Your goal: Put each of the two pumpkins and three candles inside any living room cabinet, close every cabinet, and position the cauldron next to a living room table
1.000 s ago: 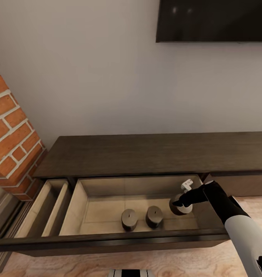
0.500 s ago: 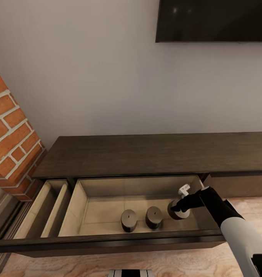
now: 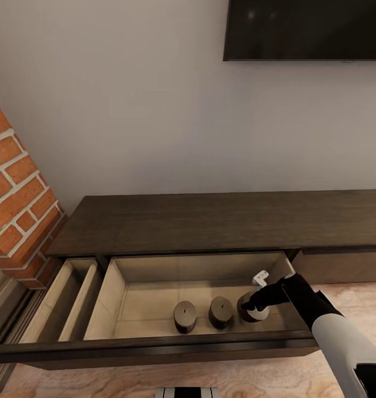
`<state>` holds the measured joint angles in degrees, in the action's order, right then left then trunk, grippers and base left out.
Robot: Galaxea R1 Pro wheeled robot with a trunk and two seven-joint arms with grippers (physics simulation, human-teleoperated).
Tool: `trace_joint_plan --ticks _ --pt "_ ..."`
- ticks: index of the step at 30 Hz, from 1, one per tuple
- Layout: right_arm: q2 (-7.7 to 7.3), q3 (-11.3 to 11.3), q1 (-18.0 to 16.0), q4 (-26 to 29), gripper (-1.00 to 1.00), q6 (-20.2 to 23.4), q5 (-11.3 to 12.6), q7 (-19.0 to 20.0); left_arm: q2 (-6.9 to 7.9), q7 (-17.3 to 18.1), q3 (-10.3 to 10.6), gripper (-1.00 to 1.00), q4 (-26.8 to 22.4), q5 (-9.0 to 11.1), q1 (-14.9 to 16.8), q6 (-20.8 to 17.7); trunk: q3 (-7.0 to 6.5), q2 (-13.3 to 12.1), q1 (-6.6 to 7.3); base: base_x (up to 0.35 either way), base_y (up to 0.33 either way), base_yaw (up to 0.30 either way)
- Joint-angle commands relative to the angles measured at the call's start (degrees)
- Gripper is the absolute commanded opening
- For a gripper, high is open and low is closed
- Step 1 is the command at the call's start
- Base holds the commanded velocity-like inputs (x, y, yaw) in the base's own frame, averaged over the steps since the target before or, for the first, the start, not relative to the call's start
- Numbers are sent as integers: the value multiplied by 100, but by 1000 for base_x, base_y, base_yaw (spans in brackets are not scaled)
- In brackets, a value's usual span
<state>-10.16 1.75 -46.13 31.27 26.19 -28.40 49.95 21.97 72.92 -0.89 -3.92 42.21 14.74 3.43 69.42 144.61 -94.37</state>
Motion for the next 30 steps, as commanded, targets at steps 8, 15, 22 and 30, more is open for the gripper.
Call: trace_joint_plan --ticks 8,15,22,30 --pt "5 25 -2 -53 -100 -95 -8 -129 1 11 -7 100 0 -10 3 37 5 2 1 0 0 0" --pt "6 18 -2 -59 -100 -108 0 -187 1 11 -7 100 2 -8 3 36 5 2 1 0 0 0" --pt "2 11 -2 -59 -100 -110 16 -204 5 11 -7 100 1 -11 3 36 5 2 1 0 0 0" --pt "-3 -10 -2 -59 -100 -121 37 -191 9 11 -7 100 4 -10 3 35 5 2 1 0 0 0"
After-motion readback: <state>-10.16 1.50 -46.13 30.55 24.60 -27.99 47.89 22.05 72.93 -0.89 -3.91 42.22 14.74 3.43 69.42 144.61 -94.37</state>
